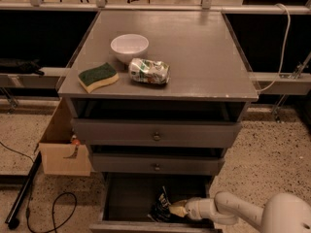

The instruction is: Place blue chip bag into bottom drawer

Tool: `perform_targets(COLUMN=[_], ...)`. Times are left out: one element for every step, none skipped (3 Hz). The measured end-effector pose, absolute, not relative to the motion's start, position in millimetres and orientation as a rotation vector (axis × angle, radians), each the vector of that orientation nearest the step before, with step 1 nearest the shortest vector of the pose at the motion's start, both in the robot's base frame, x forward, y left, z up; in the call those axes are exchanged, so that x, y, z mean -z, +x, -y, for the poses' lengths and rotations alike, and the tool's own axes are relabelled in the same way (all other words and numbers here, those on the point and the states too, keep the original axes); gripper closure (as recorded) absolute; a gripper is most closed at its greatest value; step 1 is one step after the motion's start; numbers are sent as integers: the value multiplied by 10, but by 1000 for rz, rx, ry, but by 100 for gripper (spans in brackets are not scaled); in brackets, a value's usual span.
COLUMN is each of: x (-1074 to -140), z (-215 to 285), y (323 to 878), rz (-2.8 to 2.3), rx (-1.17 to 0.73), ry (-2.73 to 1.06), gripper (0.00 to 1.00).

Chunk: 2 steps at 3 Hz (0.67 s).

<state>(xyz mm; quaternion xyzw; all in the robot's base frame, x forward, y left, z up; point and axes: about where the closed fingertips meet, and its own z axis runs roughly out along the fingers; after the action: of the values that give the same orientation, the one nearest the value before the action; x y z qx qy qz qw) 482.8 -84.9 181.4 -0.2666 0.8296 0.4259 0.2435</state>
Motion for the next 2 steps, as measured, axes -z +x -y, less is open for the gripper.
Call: perform_targets(x=[-1814, -1814], z=[849, 848], y=[4828, 4827], rz=[-2266, -2266], rx=[-1164, -1164], ry=[-728, -728], gripper=[19, 0])
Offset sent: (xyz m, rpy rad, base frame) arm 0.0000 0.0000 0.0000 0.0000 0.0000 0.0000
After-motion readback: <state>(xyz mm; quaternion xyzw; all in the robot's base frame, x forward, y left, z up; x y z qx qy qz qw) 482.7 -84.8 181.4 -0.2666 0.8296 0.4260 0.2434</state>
